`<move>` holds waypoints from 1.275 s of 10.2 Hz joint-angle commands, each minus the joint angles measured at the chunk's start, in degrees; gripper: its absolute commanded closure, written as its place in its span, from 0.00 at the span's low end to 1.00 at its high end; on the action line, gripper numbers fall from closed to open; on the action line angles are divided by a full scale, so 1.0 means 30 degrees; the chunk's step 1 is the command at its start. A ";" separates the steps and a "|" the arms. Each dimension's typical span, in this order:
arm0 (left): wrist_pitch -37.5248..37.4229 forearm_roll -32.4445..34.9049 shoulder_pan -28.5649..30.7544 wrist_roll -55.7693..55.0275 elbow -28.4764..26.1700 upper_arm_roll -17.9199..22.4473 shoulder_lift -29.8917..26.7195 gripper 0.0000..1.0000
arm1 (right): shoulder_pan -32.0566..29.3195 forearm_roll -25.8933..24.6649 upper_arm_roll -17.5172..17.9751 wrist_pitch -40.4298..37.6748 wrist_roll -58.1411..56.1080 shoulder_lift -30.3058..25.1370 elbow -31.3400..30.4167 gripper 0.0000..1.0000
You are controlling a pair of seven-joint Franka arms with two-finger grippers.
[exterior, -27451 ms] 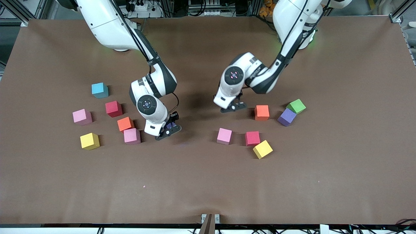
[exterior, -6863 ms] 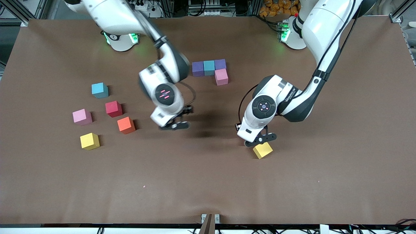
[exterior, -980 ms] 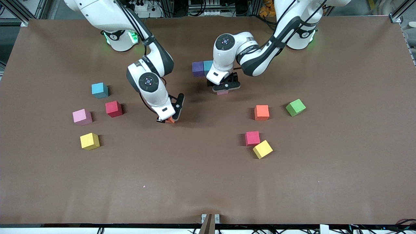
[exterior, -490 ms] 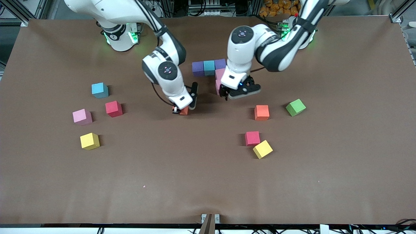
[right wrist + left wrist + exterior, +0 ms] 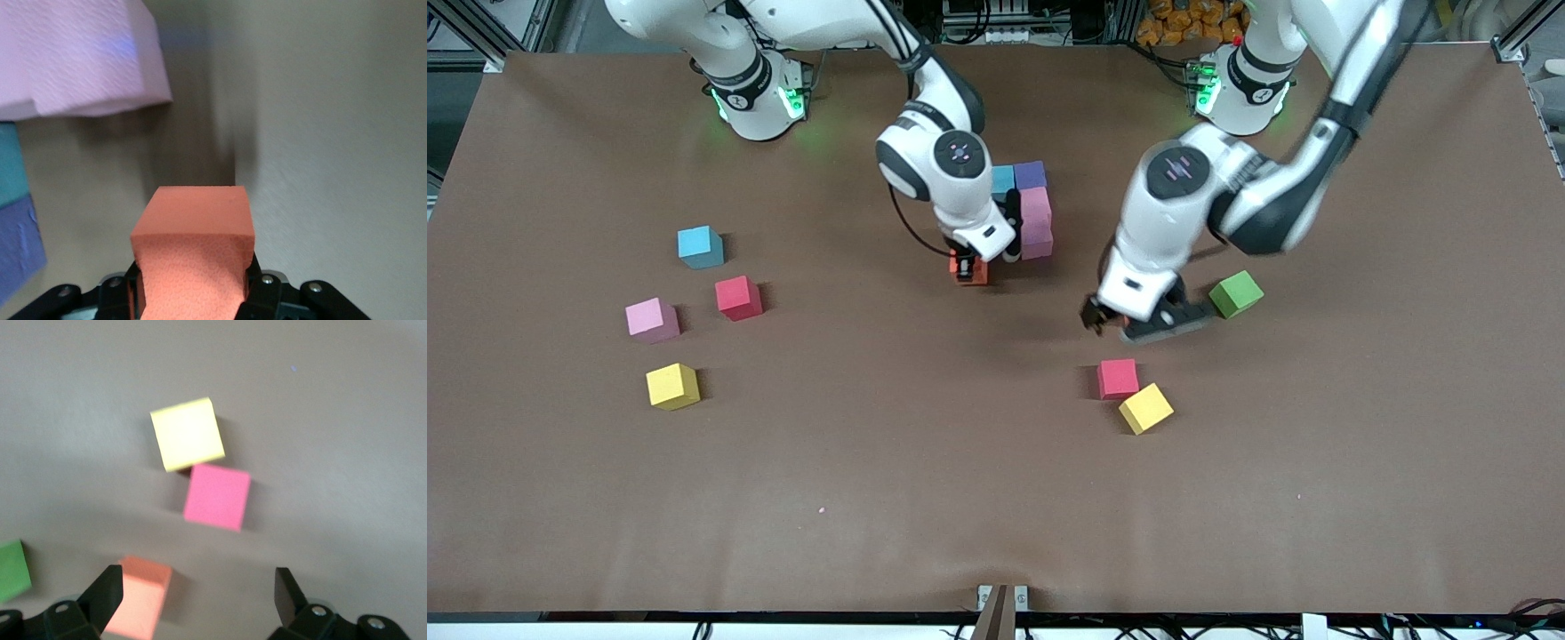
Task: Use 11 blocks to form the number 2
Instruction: 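Place the orange block with the right gripper while the left gripper grasps orange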
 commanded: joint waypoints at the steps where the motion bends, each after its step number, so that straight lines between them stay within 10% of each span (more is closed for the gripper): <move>1: -0.0594 0.0339 0.0417 0.1431 0.2269 -0.0129 0.2452 0.00 | 0.0678 -0.0559 -0.0209 -0.0302 0.0474 0.0858 0.0866 0.47; 7: -0.1147 0.1098 -0.0490 0.2900 0.4384 0.0106 0.5330 0.00 | 0.2084 -0.1119 -0.0239 -0.0331 0.1353 0.1737 0.1482 0.47; 13: -0.3319 0.1132 0.0417 0.3047 0.1724 -0.0099 0.3488 0.00 | 0.2613 -0.1411 -0.0239 -0.1120 0.2407 0.2441 0.2740 0.47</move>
